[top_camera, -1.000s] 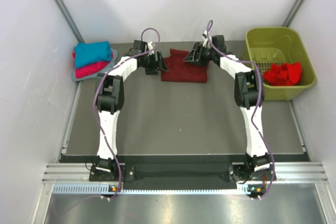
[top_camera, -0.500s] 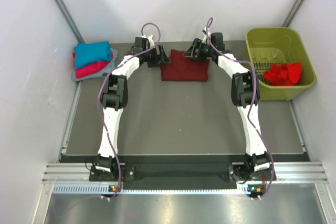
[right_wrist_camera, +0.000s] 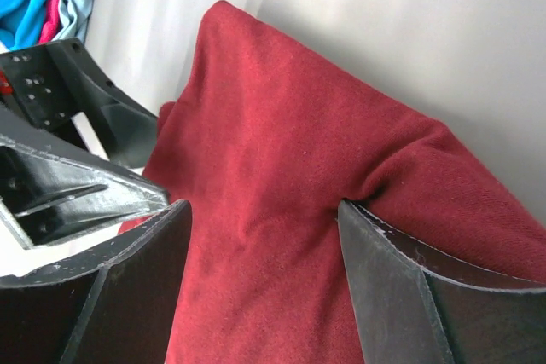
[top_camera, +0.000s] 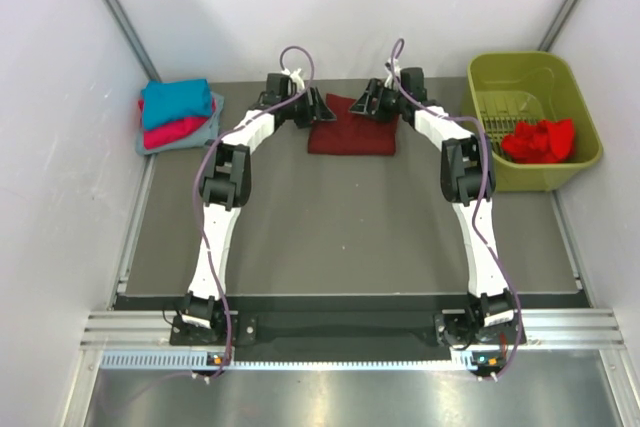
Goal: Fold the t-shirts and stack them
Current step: Neatly place the folded tshirt to the corner
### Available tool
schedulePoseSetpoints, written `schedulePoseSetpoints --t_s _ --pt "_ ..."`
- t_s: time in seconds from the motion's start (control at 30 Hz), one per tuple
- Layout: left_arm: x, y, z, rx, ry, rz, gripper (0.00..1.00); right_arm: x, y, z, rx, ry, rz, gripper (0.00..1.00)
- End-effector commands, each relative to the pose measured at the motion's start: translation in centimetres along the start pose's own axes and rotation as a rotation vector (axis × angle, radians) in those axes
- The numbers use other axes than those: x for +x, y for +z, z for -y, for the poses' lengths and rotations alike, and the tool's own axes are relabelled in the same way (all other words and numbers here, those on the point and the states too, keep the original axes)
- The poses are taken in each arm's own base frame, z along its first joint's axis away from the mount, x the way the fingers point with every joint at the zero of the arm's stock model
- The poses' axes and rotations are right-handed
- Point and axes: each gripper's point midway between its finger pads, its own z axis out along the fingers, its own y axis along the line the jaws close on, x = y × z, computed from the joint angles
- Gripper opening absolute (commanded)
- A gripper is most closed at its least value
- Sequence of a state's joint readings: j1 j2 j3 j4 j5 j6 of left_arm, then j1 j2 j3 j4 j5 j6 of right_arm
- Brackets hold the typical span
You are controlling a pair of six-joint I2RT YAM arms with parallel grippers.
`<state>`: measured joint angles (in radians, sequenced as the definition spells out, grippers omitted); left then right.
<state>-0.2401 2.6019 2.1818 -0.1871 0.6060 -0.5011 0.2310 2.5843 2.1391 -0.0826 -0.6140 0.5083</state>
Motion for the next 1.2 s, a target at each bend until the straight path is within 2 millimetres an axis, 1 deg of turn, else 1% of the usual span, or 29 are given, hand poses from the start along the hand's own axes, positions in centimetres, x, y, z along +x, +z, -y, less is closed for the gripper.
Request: schedulePoseSetpoints --t_s 0.0,0.07,0.23,0.27,0.33,0.37,0.4,0.47,0.5,0.53,0.6,0.63,0.67,0.7,0.73,0.77,0.8,0.83,0.87,0.9,0.93,0.97,1.0,1.03,1.07,1.1,1.13,1.17 --pt "4.1 1.9 -1.5 0.016 -0.052 -0.092 0.65 0.9 0.1 -3.7 -0.045 -0.032 -0.034 0.70" --pt "4.4 2.1 -1.0 0.041 -0.053 -0.102 0.60 1.1 0.2 -4.3 -0.052 -0.032 -0.038 0.70" --pt "5.6 2.9 -0.4 0.091 -0.065 -0.130 0.57 1.4 -0.1 -5.4 -0.066 -0.033 -0.047 0.70" --pt "6.0 3.0 -0.5 0.093 -0.070 -0.140 0.53 1.7 -0.1 -5.4 -0.064 -0.028 -0.053 0.70" --pt "6.6 3.1 0.0 0.122 -0.073 -0.158 0.45 1.6 -0.3 -5.4 -0.061 -0.031 -0.053 0.70" --pt "6.8 3.1 0.0 0.127 -0.079 -0.164 0.38 1.7 -0.3 -5.4 -0.059 -0.030 -0.054 0.70" --pt "7.0 3.0 0.0 0.126 -0.084 -0.169 0.24 1.7 -0.3 -5.4 -0.058 -0.031 -0.055 0.70" --pt "6.8 2.8 0.1 0.127 -0.085 -0.169 0.15 1.7 -0.4 -5.5 -0.057 -0.036 -0.053 0.70" --pt "6.7 2.7 -0.2 0.112 -0.081 -0.163 0.00 1.6 -0.4 -5.5 -0.058 -0.040 -0.052 0.70" --pt "6.6 2.5 -0.3 0.102 -0.081 -0.162 0.00 1.5 -0.5 -5.5 -0.056 -0.043 -0.049 0.70" --pt "5.5 1.8 -0.3 0.093 -0.075 -0.141 0.00 1.0 -0.7 -6.0 -0.060 -0.051 -0.040 0.70" --pt "5.2 1.4 -0.6 0.082 -0.075 -0.135 0.00 0.3 -1.1 -6.1 -0.060 -0.056 -0.028 0.70" --pt "4.2 0.7 -0.2 0.077 -0.067 -0.119 0.00 -0.1 -1.3 -6.3 -0.063 -0.061 -0.018 0.70" --pt "3.4 0.0 -0.7 0.069 -0.056 -0.105 0.00 -0.9 -1.8 -6.4 -0.062 -0.064 -0.005 0.70" --pt "2.7 -0.5 -0.8 0.065 -0.048 -0.094 0.00 -2.3 -2.8 -6.7 -0.064 -0.074 0.022 0.70" --pt "1.0 -1.8 -0.7 0.056 -0.034 -0.063 0.00 -3.5 -3.6 -7.0 -0.067 -0.083 0.044 0.70" --pt "0.5 -2.6 -0.9 0.044 -0.031 -0.058 0.00 -4.6 -4.4 -7.2 -0.067 -0.093 0.067 0.70" --pt "-0.2 -3.4 -0.7 0.045 -0.027 -0.048 0.00 -6.6 -6.1 -7.4 -0.065 -0.104 0.108 0.70" --pt "-1.8 -4.8 -0.5 0.040 -0.016 -0.019 0.00 -7.6 -7.0 -7.4 -0.061 -0.118 0.130 0.70" --pt "-2.1 -5.5 -0.5 0.031 -0.003 -0.021 0.00 -8.4 -7.8 -7.4 -0.056 -0.125 0.145 0.70" --pt "-2.6 -6.1 -0.4 0.023 0.009 -0.014 0.00 -9.8 -9.4 -7.4 -0.047 -0.134 0.177 0.70" --pt "-3.7 -7.3 0.0 0.022 0.023 0.007 0.00 -10.0 -10.0 -7.0 -0.036 -0.137 0.181 0.70" --pt "-4.0 -7.9 0.1 0.019 0.036 0.010 0.00 -10.3 -10.6 -6.8 -0.027 -0.140 0.185 0.70" --pt "-3.9 -8.4 0.1 0.008 0.036 0.002 0.00 -11.0 -11.6 -6.6 -0.014 -0.147 0.204 0.70" --pt "-4.8 -9.5 0.4 -0.003 0.052 0.019 0.00 -10.6 -11.9 -6.0 0.002 -0.154 0.193 0.70" --pt "-5.0 -9.9 0.2 -0.020 0.063 0.022 0.00 -10.7 -12.4 -6.0 0.010 -0.159 0.195 0.70" --pt "-5.0 -10.6 0.1 -0.035 0.061 0.016 0.00 -10.7 -12.8 -5.6 0.021 -0.155 0.194 0.70" --pt "-5.8 -11.7 0.6 -0.041 0.073 0.029 0.00 -10.1 -12.8 -5.0 0.031 -0.148 0.180 0.70"
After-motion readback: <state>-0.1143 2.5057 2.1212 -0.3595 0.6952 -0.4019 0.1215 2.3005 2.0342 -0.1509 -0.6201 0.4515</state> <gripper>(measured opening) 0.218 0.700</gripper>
